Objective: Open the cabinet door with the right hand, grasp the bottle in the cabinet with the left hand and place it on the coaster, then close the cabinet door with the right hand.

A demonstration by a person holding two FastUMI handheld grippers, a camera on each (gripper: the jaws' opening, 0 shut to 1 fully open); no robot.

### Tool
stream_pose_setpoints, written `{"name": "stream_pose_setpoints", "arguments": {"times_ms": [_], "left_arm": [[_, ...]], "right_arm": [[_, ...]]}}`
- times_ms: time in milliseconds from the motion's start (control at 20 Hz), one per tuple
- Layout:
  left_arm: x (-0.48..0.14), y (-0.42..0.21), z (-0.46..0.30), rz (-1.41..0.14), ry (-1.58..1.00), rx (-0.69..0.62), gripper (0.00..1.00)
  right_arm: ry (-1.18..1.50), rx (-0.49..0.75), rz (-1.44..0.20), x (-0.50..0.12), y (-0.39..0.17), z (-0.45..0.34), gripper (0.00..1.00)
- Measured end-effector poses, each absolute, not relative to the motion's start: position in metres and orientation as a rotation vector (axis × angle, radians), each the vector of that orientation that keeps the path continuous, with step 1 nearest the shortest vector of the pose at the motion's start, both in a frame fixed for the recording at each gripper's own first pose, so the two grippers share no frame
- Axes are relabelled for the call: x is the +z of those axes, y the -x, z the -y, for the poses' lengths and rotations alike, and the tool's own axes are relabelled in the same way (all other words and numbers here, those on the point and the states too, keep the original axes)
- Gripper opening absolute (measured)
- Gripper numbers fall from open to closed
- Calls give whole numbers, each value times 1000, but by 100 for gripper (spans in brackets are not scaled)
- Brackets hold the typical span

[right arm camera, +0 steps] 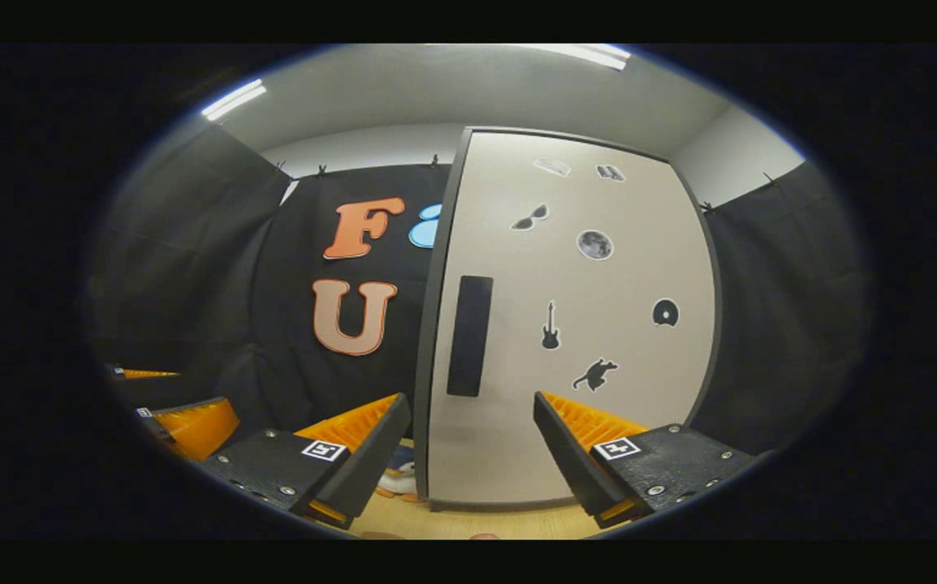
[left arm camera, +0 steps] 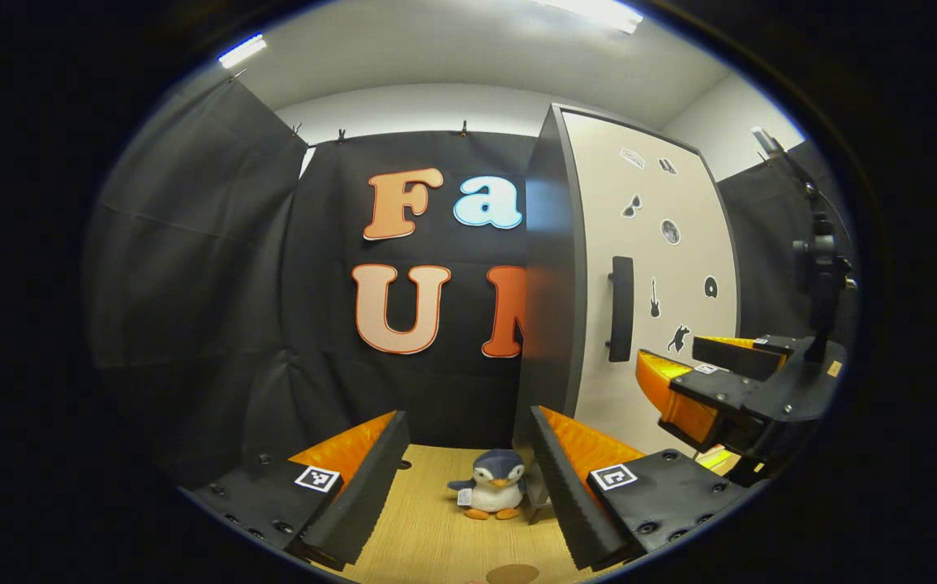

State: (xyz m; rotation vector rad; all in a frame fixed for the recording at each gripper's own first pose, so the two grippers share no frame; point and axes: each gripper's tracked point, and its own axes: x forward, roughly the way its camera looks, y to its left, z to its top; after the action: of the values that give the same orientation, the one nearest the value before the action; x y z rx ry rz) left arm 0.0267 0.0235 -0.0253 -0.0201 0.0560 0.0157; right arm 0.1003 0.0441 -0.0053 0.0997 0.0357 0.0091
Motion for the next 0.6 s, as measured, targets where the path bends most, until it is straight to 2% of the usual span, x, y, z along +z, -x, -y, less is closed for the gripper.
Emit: {"name": "stream_pose_setpoints", "arguments": {"times_ms": [50,400,600], "left_arm": [[-27,-27,-24,-59,22,17,96],[-35,-31,-32,-70,29,46,96],[-34,-34,-41,-70,25,60,96]], "right_arm": [[-121,14,-32,-3,-108,-45,95],[-182,-53,-52,3,-161,-37,94],[-193,-52,-102,-9,-182,-44,86]]}}
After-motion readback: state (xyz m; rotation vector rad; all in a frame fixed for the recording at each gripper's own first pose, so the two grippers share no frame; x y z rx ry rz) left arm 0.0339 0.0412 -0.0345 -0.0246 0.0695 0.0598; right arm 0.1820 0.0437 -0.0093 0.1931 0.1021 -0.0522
